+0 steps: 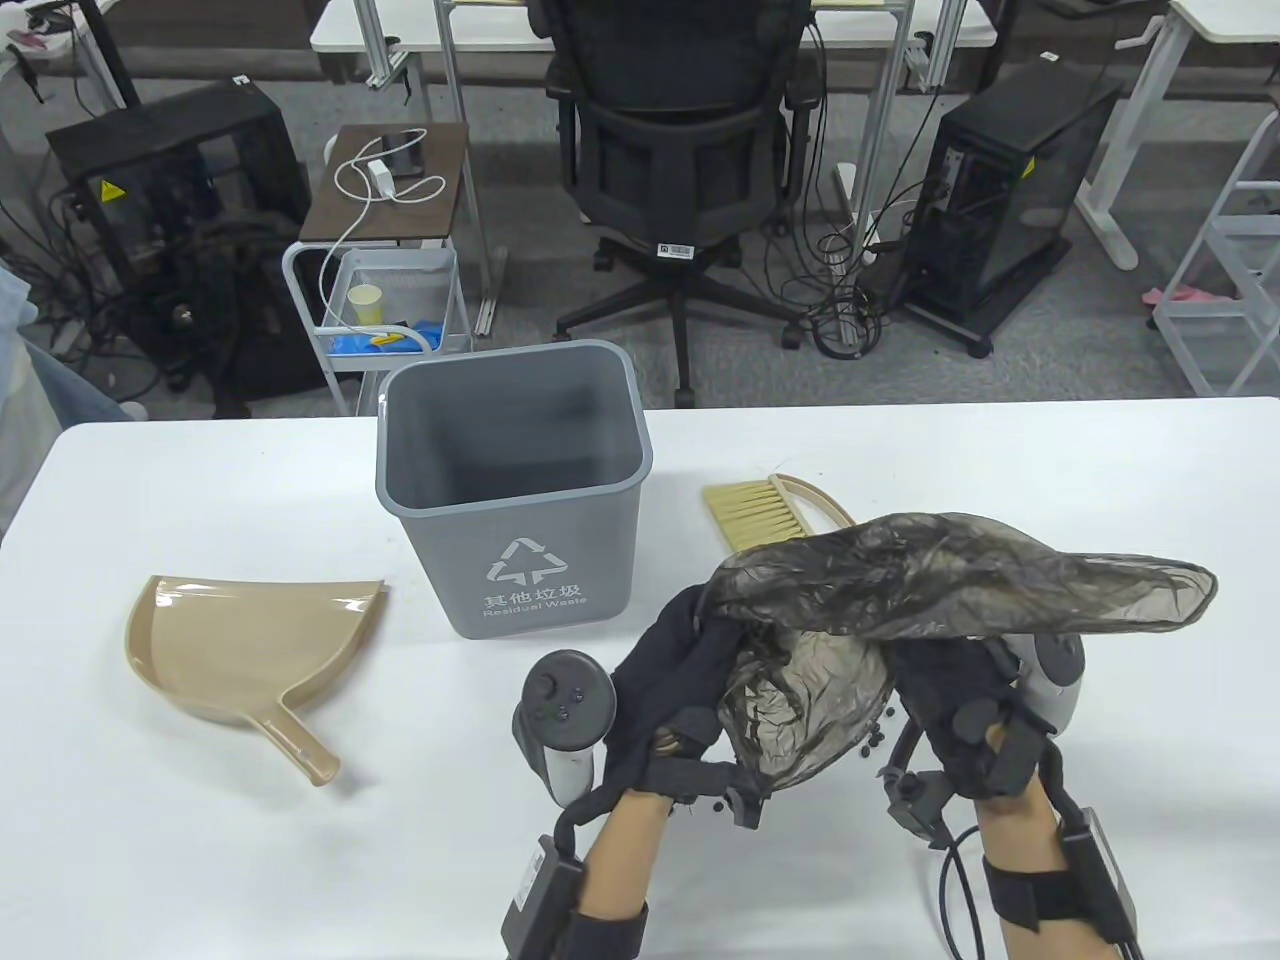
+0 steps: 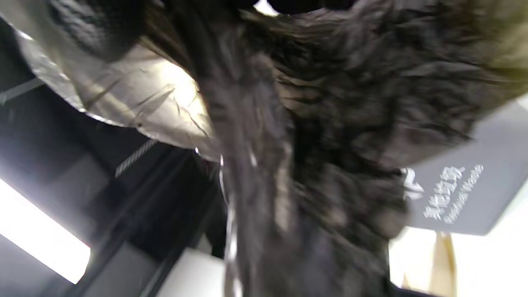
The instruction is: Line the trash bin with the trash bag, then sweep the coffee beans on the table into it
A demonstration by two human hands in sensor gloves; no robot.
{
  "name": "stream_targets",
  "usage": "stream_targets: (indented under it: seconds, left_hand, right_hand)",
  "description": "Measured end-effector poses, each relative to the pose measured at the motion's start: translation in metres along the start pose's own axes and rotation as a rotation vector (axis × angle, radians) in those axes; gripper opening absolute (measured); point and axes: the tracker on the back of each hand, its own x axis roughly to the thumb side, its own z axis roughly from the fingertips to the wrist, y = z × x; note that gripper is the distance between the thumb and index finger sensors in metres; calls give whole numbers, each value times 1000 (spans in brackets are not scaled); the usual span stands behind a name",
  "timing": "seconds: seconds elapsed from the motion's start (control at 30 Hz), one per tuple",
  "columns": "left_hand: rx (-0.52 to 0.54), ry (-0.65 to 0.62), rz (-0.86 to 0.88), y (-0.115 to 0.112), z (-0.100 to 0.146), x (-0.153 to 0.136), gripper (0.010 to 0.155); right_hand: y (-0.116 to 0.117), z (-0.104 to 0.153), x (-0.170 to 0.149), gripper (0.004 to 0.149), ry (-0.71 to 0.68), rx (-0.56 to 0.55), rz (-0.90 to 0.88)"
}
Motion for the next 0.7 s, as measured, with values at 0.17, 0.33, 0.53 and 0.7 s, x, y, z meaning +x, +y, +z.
stream_targets:
  seconds: [0.17,0.33,0.53,0.7]
  left_hand:
    - [-54,39,26,1,-3,-5,41]
    - [-7,62,38,16,-4,-8,41]
    - [63,32,29,36,-2,-1,52]
    - [-16,-255,-64,40,8,47,61]
  right_hand:
    - [-24,7,8,38,2,-115,31]
    - [-48,19,24,37,6,-217,78]
    - [-66,30,35,37,-16,-334,132]
    - [-63,31,45,36,-59,-294,173]
